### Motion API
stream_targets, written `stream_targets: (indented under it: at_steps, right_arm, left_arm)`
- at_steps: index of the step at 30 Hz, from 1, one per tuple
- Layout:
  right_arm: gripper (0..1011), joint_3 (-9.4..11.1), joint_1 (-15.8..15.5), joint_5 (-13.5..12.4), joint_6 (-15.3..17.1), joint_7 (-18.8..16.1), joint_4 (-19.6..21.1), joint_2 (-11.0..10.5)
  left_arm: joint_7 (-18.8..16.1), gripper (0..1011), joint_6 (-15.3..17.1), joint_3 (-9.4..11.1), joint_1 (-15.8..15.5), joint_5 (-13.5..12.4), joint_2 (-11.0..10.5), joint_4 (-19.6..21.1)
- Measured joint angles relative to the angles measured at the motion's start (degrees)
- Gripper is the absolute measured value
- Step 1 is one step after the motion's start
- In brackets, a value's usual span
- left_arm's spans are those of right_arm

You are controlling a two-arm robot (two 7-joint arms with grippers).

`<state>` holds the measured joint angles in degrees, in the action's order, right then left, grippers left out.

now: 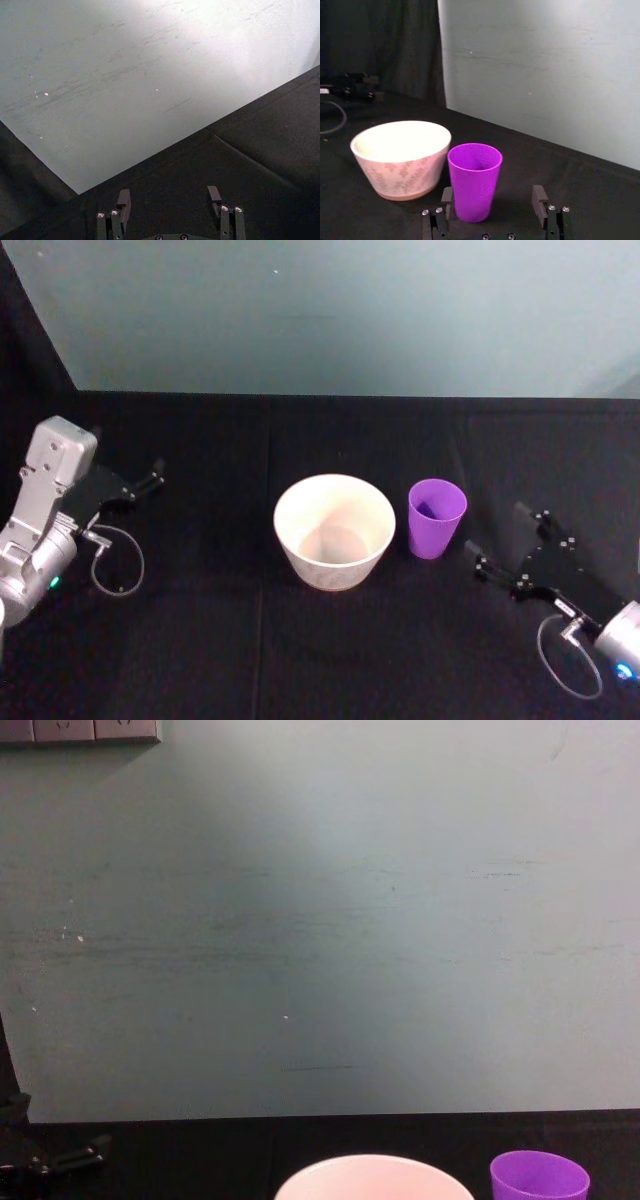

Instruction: Pick up the cup and pour the mung beans from the cup into the bowl.

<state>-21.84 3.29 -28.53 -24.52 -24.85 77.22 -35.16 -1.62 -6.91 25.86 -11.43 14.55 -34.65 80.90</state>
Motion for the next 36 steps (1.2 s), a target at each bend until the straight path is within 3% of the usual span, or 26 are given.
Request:
stream_targets:
  at_steps: [7, 11, 36]
  right_arm:
    - [1003, -0.5, 2.7, -2.9, 1.5, -5.8, -3.6, 2.3]
    - [1003, -0.6, 3.5, -3.1, 2.2, -6.7, -4.5, 3.0]
    - [1003, -0.5, 8.1, 1.4, 6.4, -7.2, -7.2, 8.4]
  left_arm:
    - [0.0, 1000, 0.0, 0.0, 0.0, 0.0, 0.0, 0.0]
    - [0.0, 1000, 0.0, 0.0, 0.0, 0.0, 0.0, 0.0]
    - [0.0, 1000, 0.0, 0.0, 0.0, 0.0, 0.0, 0.0]
